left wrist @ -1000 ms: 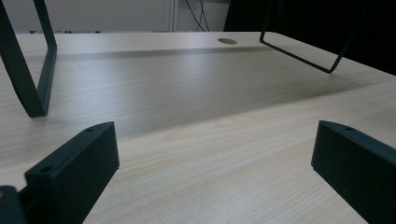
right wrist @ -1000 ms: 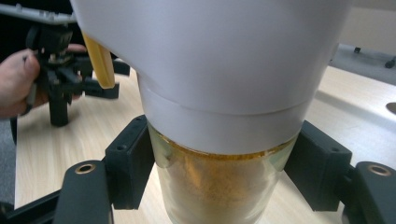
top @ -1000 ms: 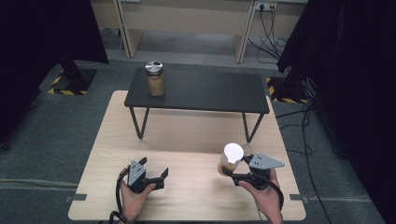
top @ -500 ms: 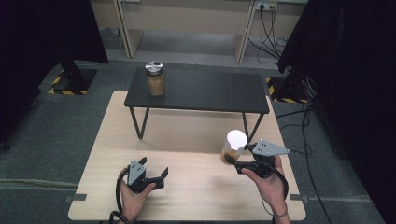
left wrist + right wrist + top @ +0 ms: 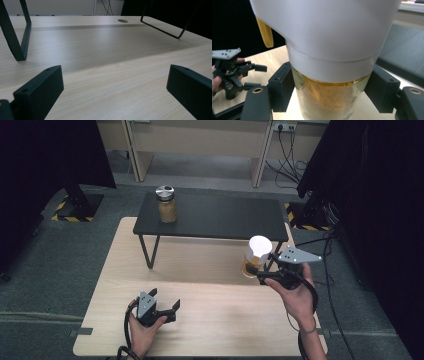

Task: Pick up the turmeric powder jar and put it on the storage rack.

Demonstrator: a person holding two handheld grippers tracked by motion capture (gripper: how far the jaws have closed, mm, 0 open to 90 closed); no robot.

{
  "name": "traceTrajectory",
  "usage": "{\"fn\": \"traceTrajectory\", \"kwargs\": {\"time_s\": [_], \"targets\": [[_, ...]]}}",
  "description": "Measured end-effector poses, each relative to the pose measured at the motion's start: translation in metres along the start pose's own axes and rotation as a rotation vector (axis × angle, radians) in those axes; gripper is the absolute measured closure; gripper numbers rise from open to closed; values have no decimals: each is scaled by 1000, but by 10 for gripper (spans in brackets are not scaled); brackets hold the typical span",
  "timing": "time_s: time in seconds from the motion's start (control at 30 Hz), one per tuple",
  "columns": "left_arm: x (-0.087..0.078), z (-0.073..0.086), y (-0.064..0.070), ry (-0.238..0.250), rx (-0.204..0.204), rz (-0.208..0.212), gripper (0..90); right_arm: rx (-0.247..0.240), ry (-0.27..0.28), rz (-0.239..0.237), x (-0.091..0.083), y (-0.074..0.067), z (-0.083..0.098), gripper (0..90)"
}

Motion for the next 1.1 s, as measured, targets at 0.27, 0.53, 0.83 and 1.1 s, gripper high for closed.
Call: {"fn": "traceTrajectory", "kwargs": {"time_s": [0.27, 0.53, 0.83, 1.1], "targets": [[0, 0, 0, 0, 4, 0, 1, -7, 6, 49, 6, 16, -37, 308], [0, 0, 0, -4, 3, 0, 1, 11, 21, 103, 19, 37, -64, 308], [0, 0, 1, 2, 3, 3, 1, 40, 13, 190, 47, 62, -75, 308], [0, 0, 2, -1, 16, 5, 1, 93, -27, 274, 76, 86, -73, 308]]}}
Point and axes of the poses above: each handheld gripper's, and its own axes: x roughly forward along the jaws, z roughly out of its underside, y roughly to its right, the point moved 10 cm from there along x, roughly forward along the jaws, and after that the axes turned 5 degrees about y, right-handed, at the moved point
